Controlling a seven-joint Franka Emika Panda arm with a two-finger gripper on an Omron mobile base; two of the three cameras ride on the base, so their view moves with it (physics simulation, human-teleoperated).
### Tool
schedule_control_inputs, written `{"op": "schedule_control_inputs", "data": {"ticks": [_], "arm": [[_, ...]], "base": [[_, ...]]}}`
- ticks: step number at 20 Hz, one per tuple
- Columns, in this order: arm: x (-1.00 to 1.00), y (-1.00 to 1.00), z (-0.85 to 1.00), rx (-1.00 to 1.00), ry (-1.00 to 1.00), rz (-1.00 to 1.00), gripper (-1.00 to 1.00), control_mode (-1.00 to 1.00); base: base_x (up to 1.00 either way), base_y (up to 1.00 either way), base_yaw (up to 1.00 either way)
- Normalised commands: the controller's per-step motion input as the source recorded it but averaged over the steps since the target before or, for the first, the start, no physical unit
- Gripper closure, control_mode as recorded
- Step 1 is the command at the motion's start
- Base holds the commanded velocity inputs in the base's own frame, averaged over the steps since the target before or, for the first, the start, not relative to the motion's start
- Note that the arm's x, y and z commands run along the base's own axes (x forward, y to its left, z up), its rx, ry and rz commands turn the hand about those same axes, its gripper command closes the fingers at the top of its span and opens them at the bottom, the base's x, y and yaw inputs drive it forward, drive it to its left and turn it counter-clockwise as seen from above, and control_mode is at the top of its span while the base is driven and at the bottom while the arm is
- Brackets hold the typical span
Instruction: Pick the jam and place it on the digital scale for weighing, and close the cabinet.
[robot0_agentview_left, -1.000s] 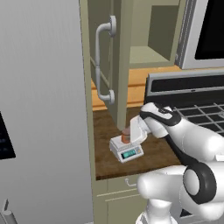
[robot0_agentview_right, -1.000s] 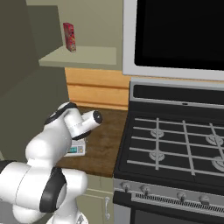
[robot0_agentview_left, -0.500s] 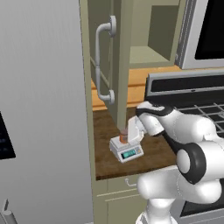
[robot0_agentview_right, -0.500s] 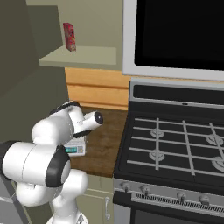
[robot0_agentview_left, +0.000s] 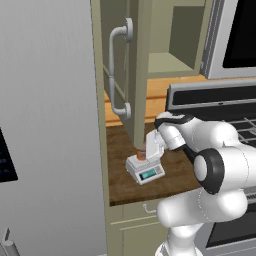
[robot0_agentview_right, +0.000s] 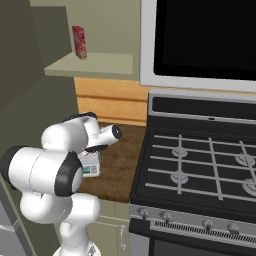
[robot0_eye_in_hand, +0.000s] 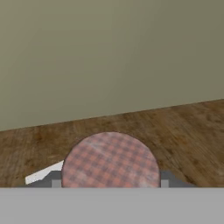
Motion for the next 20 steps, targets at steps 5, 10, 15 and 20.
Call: {"op": "schedule_control_inputs", "data": {"ticks": [5,10,15,20], "arm": [[-0.27,-0.05,-0.05,0.00,0.00,0.00,-1.00,-1.00],[-0.18,-0.05,0.00,0.00,-0.03,0.00,-1.00,-1.00],[-0.03,-0.03,0.01,0.00,-0.02,0.00,-1.00,-1.00],[-0.01,-0.07,0.08,0.00,-0.05,0.00,-1.00,-1.00]], "base": [[0.00,0.00,0.00],[0.00,0.00,0.00],[0.00,0.00,0.00],[0.00,0.00,0.00]]}}
